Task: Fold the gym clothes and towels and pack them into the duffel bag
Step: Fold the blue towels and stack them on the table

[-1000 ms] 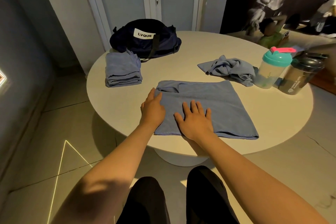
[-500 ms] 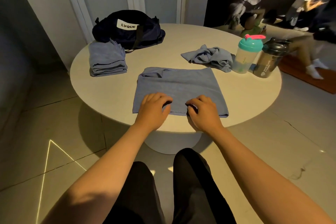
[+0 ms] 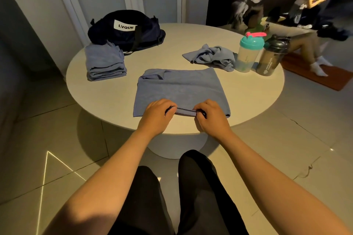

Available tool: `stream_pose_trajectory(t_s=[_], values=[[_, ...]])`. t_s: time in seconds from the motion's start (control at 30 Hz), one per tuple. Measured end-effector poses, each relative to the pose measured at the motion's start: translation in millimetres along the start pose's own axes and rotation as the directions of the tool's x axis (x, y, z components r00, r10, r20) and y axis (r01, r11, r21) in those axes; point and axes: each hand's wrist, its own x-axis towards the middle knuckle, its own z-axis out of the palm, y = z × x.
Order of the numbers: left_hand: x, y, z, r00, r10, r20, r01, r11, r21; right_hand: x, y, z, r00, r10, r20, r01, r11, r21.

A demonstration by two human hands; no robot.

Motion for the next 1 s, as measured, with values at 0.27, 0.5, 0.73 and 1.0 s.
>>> stream_pose_trajectory(t_s=[0.27, 0.5, 0.73, 1.0], values=[[-2.0, 3.5, -1.8, 0.999, 0.005, 0.037, -0.005, 1.000, -0.006, -1.3, 0.6, -2.5, 0.999, -0.047, 0.002, 0.047, 0.999, 0.020], [0.4, 3.5, 0.5, 0.999, 0.001, 0.049, -0.002, 1.000, 0.011, -3.1, -3.4, 5.4, 0.993, -0.075, -0.087, 0.063, 0.989, -0.135], [1.1, 8.3, 0.7, 0.997, -0.033, 0.074, 0.026, 0.995, 0.096, 3.1, -14.3, 5.7, 0.998, 0.062, -0.026, -0.066, 0.976, -0.207], [-5.6, 22.0, 3.3, 0.999, -0.037, -0.032, 0.041, 0.993, 0.114, 45.9, -31.4, 12.5, 0.999, -0.021, -0.034, 0.014, 0.982, -0.188]])
